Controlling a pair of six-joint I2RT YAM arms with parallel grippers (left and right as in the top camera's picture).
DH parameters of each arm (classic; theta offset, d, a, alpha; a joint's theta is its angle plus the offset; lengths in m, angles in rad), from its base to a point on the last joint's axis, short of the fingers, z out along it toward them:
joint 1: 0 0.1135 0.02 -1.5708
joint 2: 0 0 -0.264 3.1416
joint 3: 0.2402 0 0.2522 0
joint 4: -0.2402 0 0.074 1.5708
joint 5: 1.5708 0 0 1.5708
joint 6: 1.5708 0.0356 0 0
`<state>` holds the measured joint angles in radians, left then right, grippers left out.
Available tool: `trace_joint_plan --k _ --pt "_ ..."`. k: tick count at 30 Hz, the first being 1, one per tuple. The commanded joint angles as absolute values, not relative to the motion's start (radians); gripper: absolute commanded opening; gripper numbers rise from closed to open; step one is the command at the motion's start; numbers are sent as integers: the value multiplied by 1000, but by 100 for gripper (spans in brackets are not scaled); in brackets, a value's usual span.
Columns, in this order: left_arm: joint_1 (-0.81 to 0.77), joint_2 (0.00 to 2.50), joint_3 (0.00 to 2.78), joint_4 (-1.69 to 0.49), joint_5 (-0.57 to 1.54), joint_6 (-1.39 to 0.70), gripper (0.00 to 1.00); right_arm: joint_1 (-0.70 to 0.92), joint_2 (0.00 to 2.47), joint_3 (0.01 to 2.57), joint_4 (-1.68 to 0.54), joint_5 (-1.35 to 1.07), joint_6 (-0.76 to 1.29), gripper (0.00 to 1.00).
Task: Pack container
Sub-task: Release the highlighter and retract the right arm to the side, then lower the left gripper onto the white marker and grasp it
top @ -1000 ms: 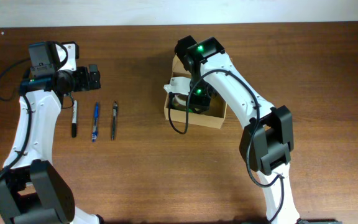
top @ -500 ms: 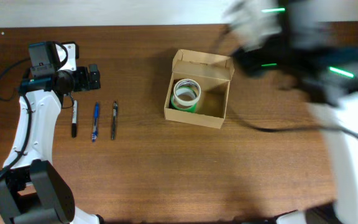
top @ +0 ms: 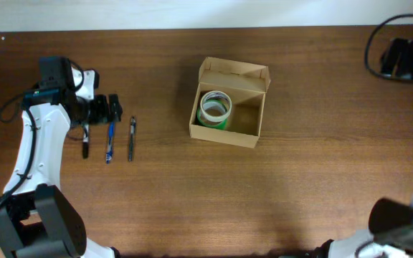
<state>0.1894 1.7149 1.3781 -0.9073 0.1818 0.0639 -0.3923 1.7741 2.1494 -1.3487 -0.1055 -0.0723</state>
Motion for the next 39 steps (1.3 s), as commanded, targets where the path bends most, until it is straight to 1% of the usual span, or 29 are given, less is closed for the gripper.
trace_joint_plan --k 1,5,6,8,15,20,30,32,36,37,39 --pt "191 1717 1390 -975 37 84 100 -415 1819 2147 -1355 -158 -43 99" --pt "192 1720 1390 -1019 -91 200 100 -415 1882 2147 -1354 -158 -43 99" --pt "196 1722 1390 -1025 -106 227 97 -413 1896 2147 -1354 -158 -43 99" --pt "208 1728 1390 -1032 -106 263 97 -413 1919 2147 -1354 -157 -43 99" --pt "307 1810 1390 -1030 -68 259 99 -413 1954 2147 -1354 -157 -43 99" --pt "354 1897 1390 -1000 -68 236 96 -413 1953 2147 -1354 -158 -43 99" --pt "361 2028 1390 -918 -52 234 93 -413 1953 2147 -1354 -157 -43 99" --pt "361 2040 1390 -900 -41 234 90 -413 1953 2147 -1354 -157 -43 99" --pt "360 2046 1390 -863 -31 234 89 -413 1953 2147 -1354 -157 -43 99" --pt "360 2046 1390 -851 -13 234 82 -413 1953 2147 -1354 -157 -43 99" --pt "360 2046 1390 -835 27 234 73 -413 1953 2147 -1354 -158 -43 99"
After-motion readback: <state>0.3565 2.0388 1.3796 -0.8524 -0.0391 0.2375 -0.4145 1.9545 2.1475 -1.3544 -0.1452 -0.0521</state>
